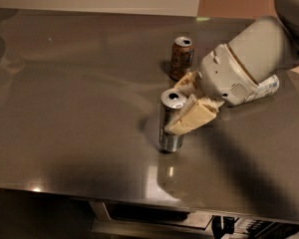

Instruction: Pick redbull can

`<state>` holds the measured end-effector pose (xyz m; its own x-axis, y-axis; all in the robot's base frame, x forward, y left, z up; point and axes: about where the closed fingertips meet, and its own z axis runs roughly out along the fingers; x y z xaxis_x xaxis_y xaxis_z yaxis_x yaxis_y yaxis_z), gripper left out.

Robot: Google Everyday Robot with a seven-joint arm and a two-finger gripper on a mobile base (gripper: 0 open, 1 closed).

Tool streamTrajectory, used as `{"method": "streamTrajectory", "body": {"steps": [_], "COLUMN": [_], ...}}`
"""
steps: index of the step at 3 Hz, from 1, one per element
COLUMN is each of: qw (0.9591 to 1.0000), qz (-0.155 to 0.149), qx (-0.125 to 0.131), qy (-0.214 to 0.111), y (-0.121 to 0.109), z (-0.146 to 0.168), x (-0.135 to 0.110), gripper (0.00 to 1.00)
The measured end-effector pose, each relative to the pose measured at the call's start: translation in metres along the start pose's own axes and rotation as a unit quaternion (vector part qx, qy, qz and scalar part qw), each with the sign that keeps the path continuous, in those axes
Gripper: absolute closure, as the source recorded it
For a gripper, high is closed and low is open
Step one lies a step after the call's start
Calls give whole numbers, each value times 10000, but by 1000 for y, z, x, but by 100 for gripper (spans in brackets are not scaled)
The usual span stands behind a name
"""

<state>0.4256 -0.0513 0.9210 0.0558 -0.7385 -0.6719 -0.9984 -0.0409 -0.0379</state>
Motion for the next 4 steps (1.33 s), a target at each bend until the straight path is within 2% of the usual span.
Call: {"method": "streamTrajectory", "body": {"steps": [1,2,3,4], "qw": [9999,9996,9990,9990], "qz": [-35,-148,-309,-326], "qx": [-80,-192,-112,-30], "qy": [-72,-109,-286,-313], "y": [-8,-13,-20,-23], "z": [-28,-57,-91,-90], "x": [-17,-36,-64,-68], "gripper": [100,100,100,100]}}
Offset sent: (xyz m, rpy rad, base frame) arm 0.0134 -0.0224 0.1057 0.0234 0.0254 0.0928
